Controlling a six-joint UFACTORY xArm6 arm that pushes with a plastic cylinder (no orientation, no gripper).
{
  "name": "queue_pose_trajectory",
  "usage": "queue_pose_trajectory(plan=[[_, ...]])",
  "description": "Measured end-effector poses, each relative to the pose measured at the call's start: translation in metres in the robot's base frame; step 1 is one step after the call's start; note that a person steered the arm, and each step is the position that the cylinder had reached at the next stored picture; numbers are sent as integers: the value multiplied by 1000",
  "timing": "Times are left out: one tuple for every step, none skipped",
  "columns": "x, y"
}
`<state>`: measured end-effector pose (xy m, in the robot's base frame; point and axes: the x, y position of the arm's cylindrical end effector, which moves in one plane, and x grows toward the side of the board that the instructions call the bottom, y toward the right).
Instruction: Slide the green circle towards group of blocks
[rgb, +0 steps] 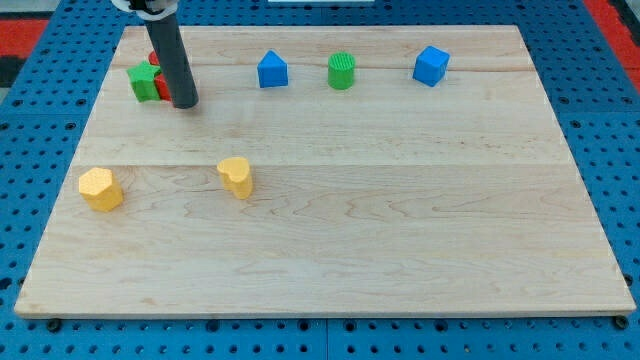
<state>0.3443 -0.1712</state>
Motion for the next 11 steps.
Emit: queue_pose_trajectory(plan=[[10, 41], [21, 78], [17, 100], [4, 127], [-1, 153], [-23, 164], [-54, 164], [-74, 164], [-58, 164], [-28, 164], [-19, 185]])
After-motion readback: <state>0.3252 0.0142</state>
